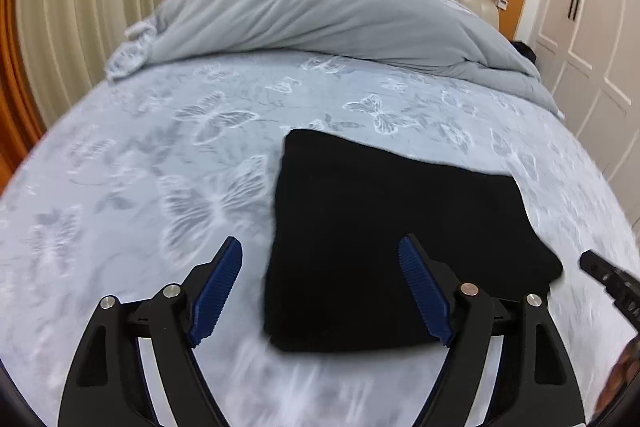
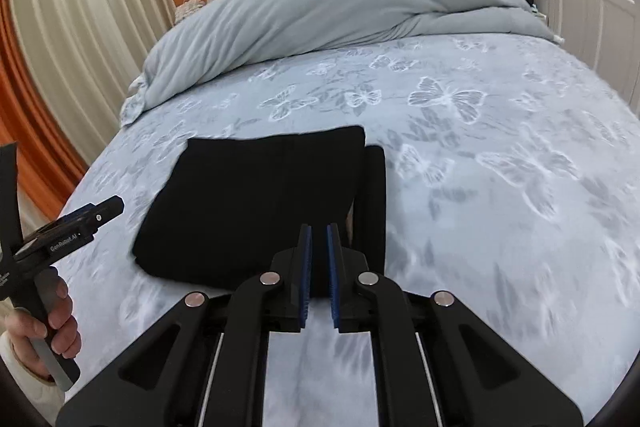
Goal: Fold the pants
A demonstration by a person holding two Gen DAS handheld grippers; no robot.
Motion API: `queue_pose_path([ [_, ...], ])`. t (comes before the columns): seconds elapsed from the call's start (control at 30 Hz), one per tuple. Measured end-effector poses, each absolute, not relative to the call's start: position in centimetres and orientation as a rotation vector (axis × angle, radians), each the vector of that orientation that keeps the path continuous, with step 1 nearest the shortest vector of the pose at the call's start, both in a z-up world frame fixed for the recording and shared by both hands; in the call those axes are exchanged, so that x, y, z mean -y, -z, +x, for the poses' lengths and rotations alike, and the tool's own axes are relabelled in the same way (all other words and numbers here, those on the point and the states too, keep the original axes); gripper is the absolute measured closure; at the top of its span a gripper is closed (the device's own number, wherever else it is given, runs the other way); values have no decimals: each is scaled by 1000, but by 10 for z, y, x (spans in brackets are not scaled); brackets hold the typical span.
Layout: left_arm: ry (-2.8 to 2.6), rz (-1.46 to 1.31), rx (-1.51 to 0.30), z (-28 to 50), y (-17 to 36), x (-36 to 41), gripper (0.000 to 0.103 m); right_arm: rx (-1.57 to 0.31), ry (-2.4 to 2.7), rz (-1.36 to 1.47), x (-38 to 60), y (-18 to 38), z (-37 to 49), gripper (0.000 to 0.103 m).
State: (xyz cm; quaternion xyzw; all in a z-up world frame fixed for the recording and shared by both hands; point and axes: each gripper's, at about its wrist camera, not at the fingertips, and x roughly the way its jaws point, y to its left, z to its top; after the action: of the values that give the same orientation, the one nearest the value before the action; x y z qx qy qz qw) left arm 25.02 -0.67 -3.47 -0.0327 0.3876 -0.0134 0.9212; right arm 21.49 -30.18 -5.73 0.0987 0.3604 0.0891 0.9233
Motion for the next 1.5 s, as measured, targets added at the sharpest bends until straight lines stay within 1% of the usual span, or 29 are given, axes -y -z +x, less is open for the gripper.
queue_pose_path([
  [0.1, 17, 6, -773, 199, 17, 11, 22, -741, -166, 204, 297, 45, 180, 93],
  [0.2, 20, 31, -728, 155, 9, 15, 17, -720, -105, 175, 295, 44, 139, 91],
  [0.27, 44, 35, -723, 131, 10, 17, 16, -721, -89, 200, 294, 49, 112, 90],
  [0.33, 52, 48, -735, 112, 16, 20, 16, -736, -89, 227, 290, 55, 93, 86],
  [0.37, 52, 49, -733, 103, 19, 20, 16, -736, -91, 235, 288, 59, 86, 78],
  [0.4, 55, 47, -733, 92, 26, 20, 16, -734, -88, 237, 286, 62, 79, 66],
  [0.43, 59, 40, -735, 86, 29, 19, 16, -732, -83, 235, 284, 66, 73, 63],
  [0.67, 23, -11, -735, 79, 43, 13, 16, -695, -72, 60, 254, 71, 66, 62],
  [0.73, 19, -17, -740, 81, 44, 12, 16, -699, -84, 68, 253, 73, 66, 62],
  [0.87, 14, 7, -739, 80, 47, 13, 16, -708, -83, 67, 254, 75, 66, 56],
  [1.27, 29, 17, -747, 75, 53, 24, 16, -730, -68, 105, 262, 79, 67, 55],
  [1.43, 34, 13, -758, 75, 56, 25, 16, -736, -76, 91, 258, 80, 67, 53],
  [1.5, 42, 8, -763, 75, 57, 25, 16, -738, -74, 88, 258, 81, 66, 50],
])
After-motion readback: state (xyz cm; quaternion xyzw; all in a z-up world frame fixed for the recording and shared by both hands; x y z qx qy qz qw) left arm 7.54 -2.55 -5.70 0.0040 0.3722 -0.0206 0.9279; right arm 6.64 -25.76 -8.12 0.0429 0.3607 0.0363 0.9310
